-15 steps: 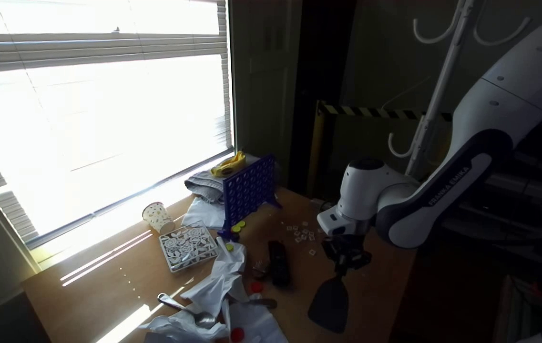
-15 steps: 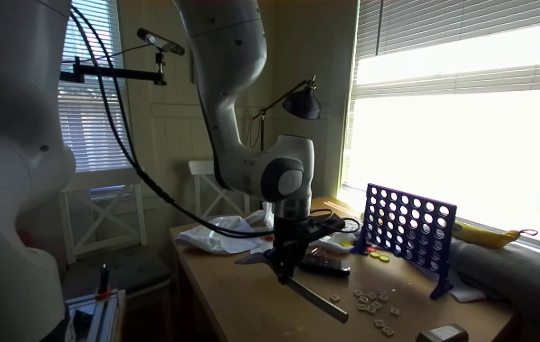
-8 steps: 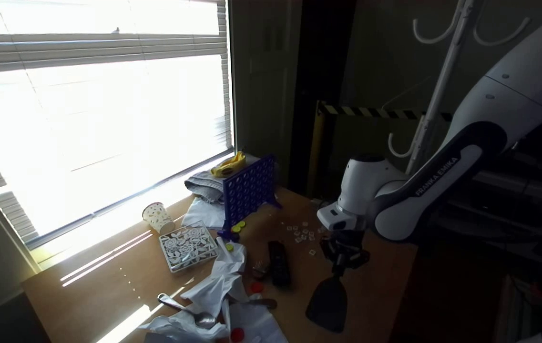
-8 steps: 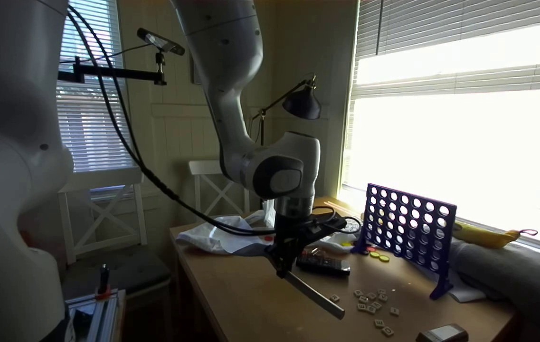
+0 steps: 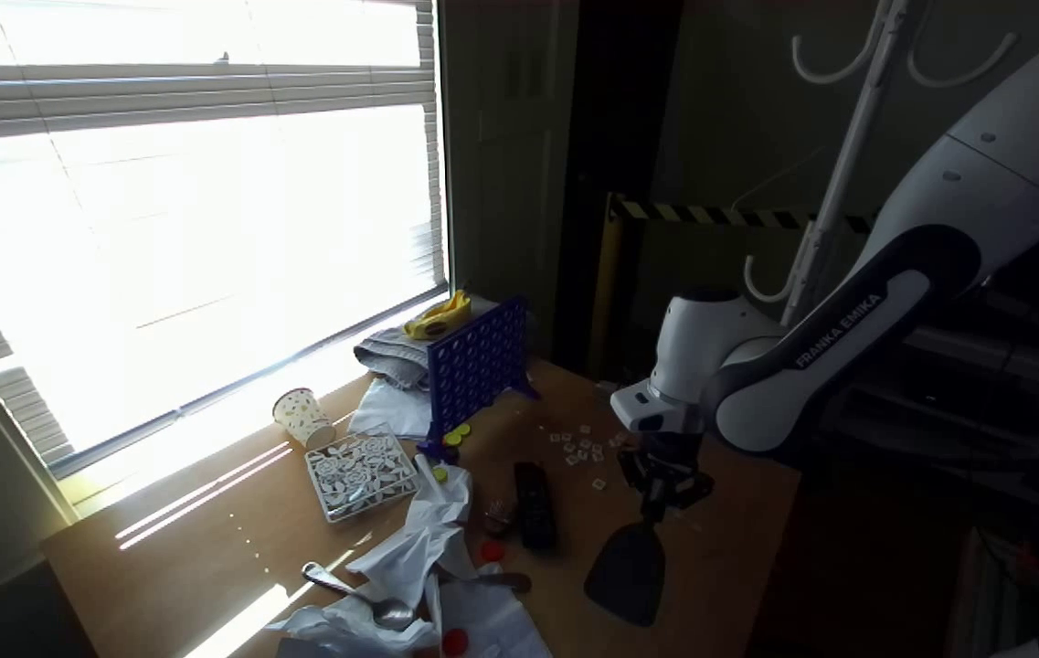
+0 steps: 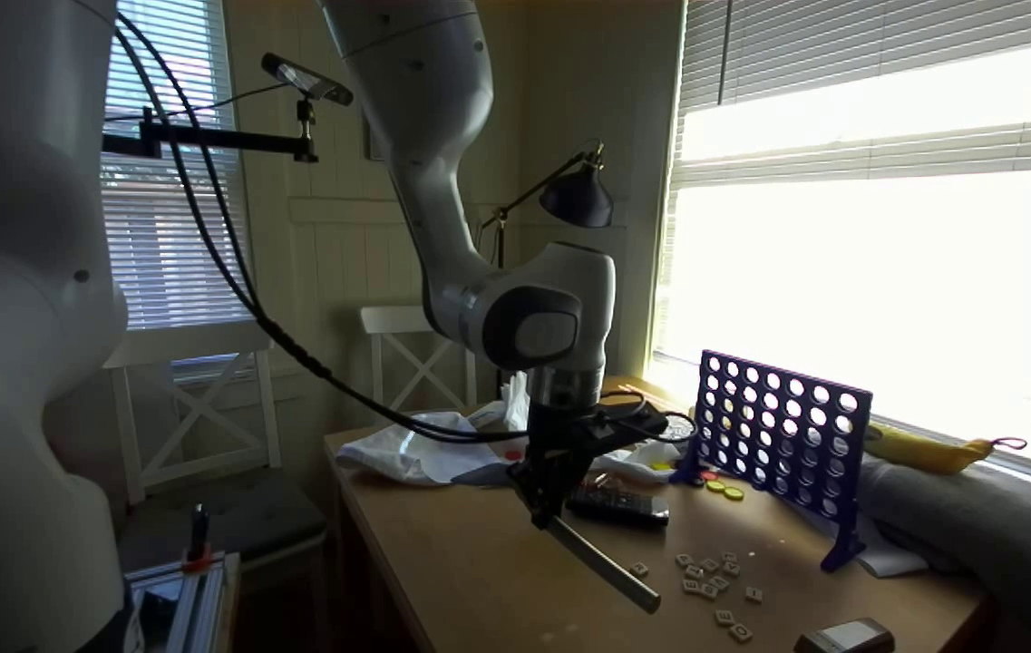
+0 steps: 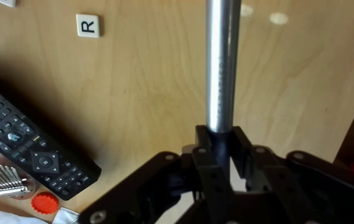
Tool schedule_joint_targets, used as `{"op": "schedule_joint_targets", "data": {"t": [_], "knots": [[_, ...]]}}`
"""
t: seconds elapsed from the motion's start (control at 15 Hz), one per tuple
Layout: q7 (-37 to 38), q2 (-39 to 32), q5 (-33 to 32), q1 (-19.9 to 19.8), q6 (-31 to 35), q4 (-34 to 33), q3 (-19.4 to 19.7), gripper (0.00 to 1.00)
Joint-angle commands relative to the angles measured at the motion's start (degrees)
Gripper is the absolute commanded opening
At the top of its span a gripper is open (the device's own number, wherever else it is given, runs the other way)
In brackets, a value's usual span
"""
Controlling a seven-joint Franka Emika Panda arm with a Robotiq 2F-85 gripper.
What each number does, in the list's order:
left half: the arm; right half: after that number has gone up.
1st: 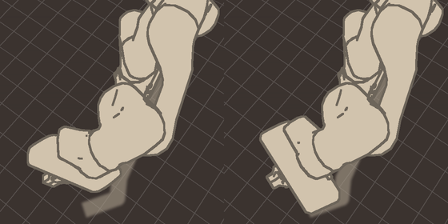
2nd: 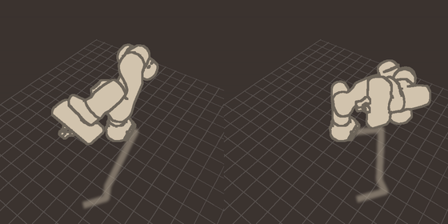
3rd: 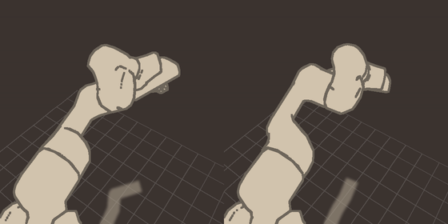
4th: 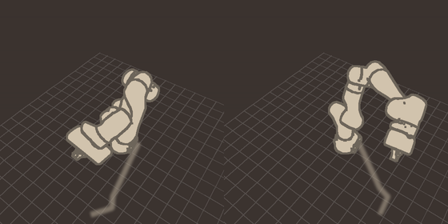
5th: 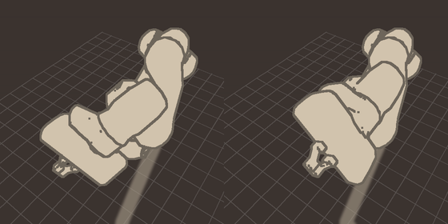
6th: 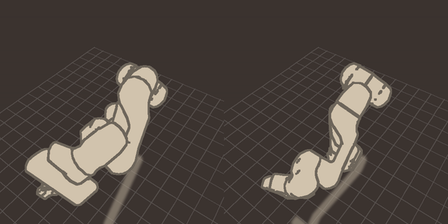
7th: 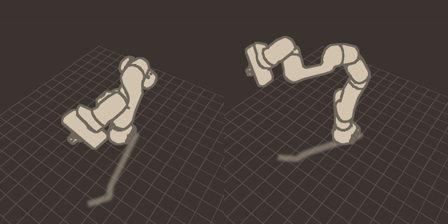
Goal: Move the stapler to the right edge of the table and move the spatula to the open space
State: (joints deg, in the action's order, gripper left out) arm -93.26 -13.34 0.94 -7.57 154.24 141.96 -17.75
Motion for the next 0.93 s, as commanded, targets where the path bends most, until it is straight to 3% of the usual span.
{"op": "schedule_joint_targets", "data": {"t": [0.0,0.2,0.53,0.6,0.73,0.87], "knots": [[0.9,2.2,4.3,2.2,-0.5,0.8,1.5,0.06],[4.2,2.5,5.6,3.3,-0.3,0.9,2.4,0.06],[3.5,2.7,7.5,3.8,-1.1,0.8,2.3,0.06],[3.3,2.7,7.6,3.8,-1.5,0.7,2.3,0.47],[3.5,2.8,6.9,4.0,-1.9,0.7,2.6,0.53],[3.3,2.9,6.9,4.0,-2.2,0.7,2.7,0.66]]}}
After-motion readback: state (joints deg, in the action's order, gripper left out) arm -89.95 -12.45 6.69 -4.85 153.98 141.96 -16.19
